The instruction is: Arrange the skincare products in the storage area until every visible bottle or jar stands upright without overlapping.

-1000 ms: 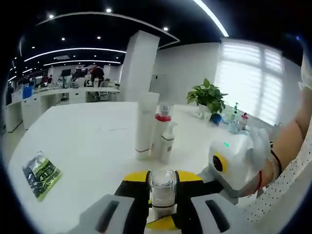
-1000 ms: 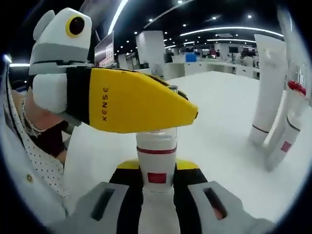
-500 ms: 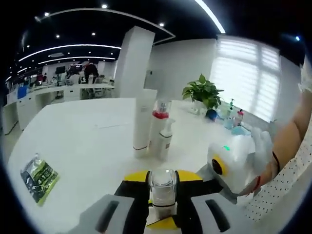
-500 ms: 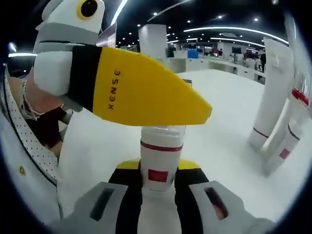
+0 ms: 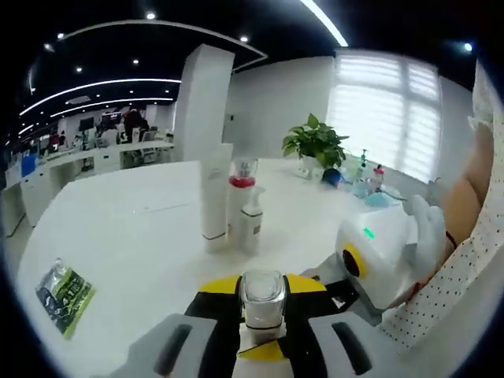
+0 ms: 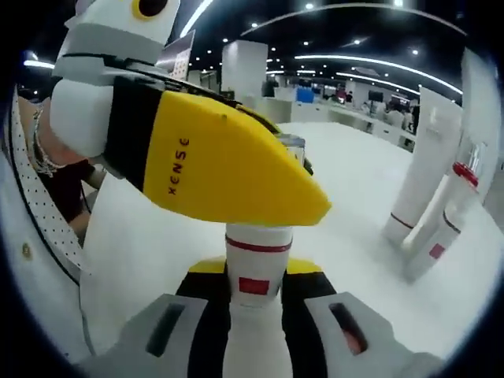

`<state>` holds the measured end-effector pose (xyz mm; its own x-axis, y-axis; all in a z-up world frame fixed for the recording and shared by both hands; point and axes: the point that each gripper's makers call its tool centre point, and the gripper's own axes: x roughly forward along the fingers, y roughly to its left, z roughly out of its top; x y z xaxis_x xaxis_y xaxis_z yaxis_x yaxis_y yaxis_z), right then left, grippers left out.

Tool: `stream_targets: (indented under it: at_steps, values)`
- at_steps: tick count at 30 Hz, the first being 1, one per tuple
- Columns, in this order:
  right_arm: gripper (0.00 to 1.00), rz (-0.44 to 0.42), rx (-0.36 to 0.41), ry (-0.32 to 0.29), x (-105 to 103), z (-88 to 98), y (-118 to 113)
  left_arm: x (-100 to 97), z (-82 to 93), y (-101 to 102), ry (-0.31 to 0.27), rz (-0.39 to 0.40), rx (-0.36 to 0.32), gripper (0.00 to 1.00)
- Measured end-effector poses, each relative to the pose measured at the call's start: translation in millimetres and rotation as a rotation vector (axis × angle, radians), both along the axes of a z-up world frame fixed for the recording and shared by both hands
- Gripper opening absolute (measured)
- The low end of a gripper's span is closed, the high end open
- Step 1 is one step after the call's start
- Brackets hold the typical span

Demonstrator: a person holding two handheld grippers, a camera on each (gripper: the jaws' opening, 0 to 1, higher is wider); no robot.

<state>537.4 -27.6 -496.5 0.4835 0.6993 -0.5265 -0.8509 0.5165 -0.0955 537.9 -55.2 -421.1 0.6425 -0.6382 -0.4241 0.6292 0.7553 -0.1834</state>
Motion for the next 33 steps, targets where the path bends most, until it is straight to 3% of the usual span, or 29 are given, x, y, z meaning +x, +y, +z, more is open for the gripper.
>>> stream_targets:
  at_steps: [2, 5, 8, 11, 14, 18, 21, 23, 24, 28, 30, 33]
  values:
    - [0.23, -0.021, 0.032, -0.001, -0.1, 2.0, -3.1, -1.5, -0.3, -5.0, -0.025, -0.028, 0.053, 0.19]
    - [0.22, -0.074, 0.019, -0.017, 2.1, 3.6, -12.5, -4.2, -1.5, -13.6, -0.056, -0.056, 0.102, 0.19]
    - [0.21, -0.136, 0.123, 0.000, 2.5, 12.7, -15.7, -6.1, -2.6, -15.8, -0.082, -0.058, 0.116, 0.19]
    - [0.21, -0.126, 0.095, -0.064, 2.1, 9.8, -16.1, -5.9, -1.7, -14.6, -0.077, -0.059, 0.101, 0.19]
    - [0.20, -0.153, 0.117, -0.034, 4.6, 7.9, -14.9, -5.8, -1.8, -12.6, -0.090, -0.068, 0.092, 0.19]
    - [0.20, -0.148, 0.092, -0.051, 6.2, 5.2, -12.1, -5.8, -0.8, -10.4, -0.083, -0.065, 0.055, 0.20]
    - [0.20, -0.142, 0.075, -0.060, 7.1, 4.9, -11.0, -4.7, 11.5, -9.0, -0.117, -0.042, -0.041, 0.21]
    - [0.20, -0.141, 0.069, -0.068, 8.1, 4.5, -10.7, -3.3, 26.0, -1.9, -0.190, -0.010, -0.082, 0.26]
    - [0.20, -0.150, 0.074, -0.064, 9.8, 4.2, -11.0, -2.4, 38.1, 8.2, -0.254, 0.025, -0.104, 0.29]
    - [0.20, -0.176, 0.086, -0.054, 16.5, 3.7, -11.0, -4.7, 55.7, 40.3, -0.366, 0.125, -0.178, 0.39]
    - [0.20, -0.175, 0.066, -0.068, 19.2, 5.2, -11.1, -5.1, 55.9, 62.6, -0.420, 0.210, -0.211, 0.40]
    - [0.20, -0.190, 0.060, -0.079, 28.1, 6.8, -12.6, -5.5, 37.6, 90.6, -0.413, 0.331, -0.235, 0.40]
